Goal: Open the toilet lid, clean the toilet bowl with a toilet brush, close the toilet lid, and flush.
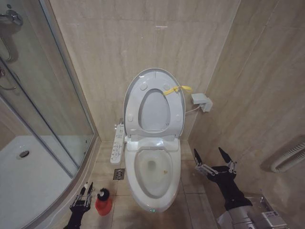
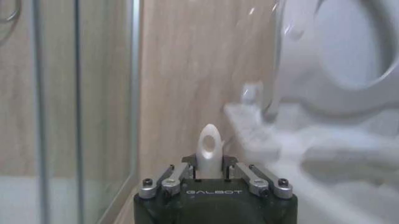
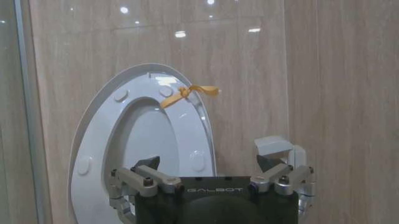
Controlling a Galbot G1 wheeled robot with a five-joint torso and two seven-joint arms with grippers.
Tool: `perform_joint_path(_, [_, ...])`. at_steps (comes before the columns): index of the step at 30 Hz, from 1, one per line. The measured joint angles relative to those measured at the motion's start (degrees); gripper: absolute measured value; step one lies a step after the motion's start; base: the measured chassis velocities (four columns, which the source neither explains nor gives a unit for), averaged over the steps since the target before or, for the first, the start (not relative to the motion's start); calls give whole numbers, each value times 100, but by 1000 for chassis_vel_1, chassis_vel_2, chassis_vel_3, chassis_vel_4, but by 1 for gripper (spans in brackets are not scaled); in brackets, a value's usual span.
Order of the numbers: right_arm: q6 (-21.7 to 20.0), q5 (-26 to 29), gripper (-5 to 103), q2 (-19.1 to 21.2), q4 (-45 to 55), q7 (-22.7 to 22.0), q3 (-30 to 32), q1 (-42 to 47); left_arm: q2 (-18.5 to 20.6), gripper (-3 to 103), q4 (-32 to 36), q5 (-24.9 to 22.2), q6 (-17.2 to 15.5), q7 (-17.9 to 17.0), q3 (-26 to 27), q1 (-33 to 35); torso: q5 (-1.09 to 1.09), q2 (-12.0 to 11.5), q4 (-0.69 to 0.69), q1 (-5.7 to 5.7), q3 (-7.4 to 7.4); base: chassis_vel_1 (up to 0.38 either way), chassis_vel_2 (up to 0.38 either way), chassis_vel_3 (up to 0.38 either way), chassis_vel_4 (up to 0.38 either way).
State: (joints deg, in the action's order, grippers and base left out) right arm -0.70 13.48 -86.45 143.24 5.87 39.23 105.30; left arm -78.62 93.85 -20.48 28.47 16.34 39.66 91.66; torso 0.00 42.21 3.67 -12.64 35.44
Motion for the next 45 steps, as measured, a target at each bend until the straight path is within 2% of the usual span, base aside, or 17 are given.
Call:
perform_joint_path(4, [0, 0, 100, 0, 0, 0, 0, 0, -93, 26, 929, -80, 5, 252, -18, 541, 0, 0, 0, 0, 0, 0, 0, 0, 0])
perform_joint_path(5, [0, 0, 100, 0, 0, 0, 0, 0, -93, 26, 929, -80, 5, 252, -18, 541, 0, 0, 0, 0, 0, 0, 0, 0, 0])
perform_joint_path(8, [0, 0, 100, 0, 0, 0, -1, 0, -137, 26, 1721, -119, 94, 385, 10, 1115, 2, 0, -1, 0, 0, 0, 0, 0, 0])
perform_joint_path(9, [0, 0, 100, 0, 0, 0, -1, 0, -137, 26, 1721, -119, 94, 385, 10, 1115, 2, 0, -1, 0, 0, 0, 0, 0, 0])
perform_joint_path(13, [0, 0, 100, 0, 0, 0, 0, 0, -235, 26, 2453, -40, 326, 532, 98, 1602, 1, 0, -2, 0, 0, 0, 0, 0, 0])
perform_joint_path(17, [0, 0, 100, 0, 0, 0, 0, 0, -235, 26, 2986, -69, 355, 606, 173, 1868, 0, 0, -1, 0, 0, 0, 0, 0, 0])
perform_joint_path(19, [0, 0, 100, 0, 0, 0, 0, 0, -229, 26, 3140, -90, 314, 627, 174, 1902, 1, 0, -2, 0, 0, 0, 0, 0, 0])
perform_joint_path(21, [0, 0, 100, 0, 0, 0, 0, 0, -176, 26, 3614, -235, 20, 772, 117, 1836, 1, 0, -2, 0, 0, 0, 0, 0, 0])
perform_joint_path(22, [0, 0, 100, 0, 0, 0, 0, 0, -176, 26, 3614, -235, 20, 772, 117, 1836, 1, 0, -2, 0, 0, 0, 0, 0, 0])
perform_joint_path(24, [0, 0, 100, 1, 0, 1, -1, 0, -36, 26, 3848, -402, -352, 953, 47, 1515, 0, 0, 0, 0, 0, 0, 0, 0, 0])
perform_joint_path(25, [0, 0, 100, 1, 0, 0, 0, 0, 59, 26, 3872, -530, -535, 1094, 33, 1322, 0, 0, 1, 0, 0, 0, 0, 0, 0])
perform_joint_path(26, [0, 0, 100, 1, 0, 0, 0, 0, 59, 26, 3872, -530, -535, 1094, 33, 1322, 0, 0, 1, 0, 0, 0, 0, 0, 0])
perform_joint_path(29, [0, 0, 100, 0, 0, 1, 0, 0, 293, 26, 3760, -1040, -862, 1344, -33, 990, 0, 0, 0, -1, 0, 0, 0, 0, 0])
perform_joint_path(34, [0, 0, 100, 0, 0, 0, 0, 0, 480, 26, 3401, -1521, -986, 1613, -89, 750, -1, 0, -1, 0, 0, 0, 0, 0, 0])
perform_joint_path(36, [0, 0, 100, 0, 0, 0, 0, 0, 581, 26, 2969, -1765, -1058, 1821, -141, 429, -1, 0, -2, 0, 0, 0, 0, 0, 0])
perform_joint_path(41, [0, 0, 100, 0, 0, 0, 0, 0, 729, 26, 2309, -1961, -1070, 2169, -241, -198, -2, 0, -1, -1, 1, 0, 0, 0, 0])
perform_joint_path(45, [0, 0, 100, 0, 0, 0, 0, 0, 864, 26, 1986, -2131, -1074, 2283, -355, -600, -1, 0, -1, -1, 1, 0, 0, 0, 0])
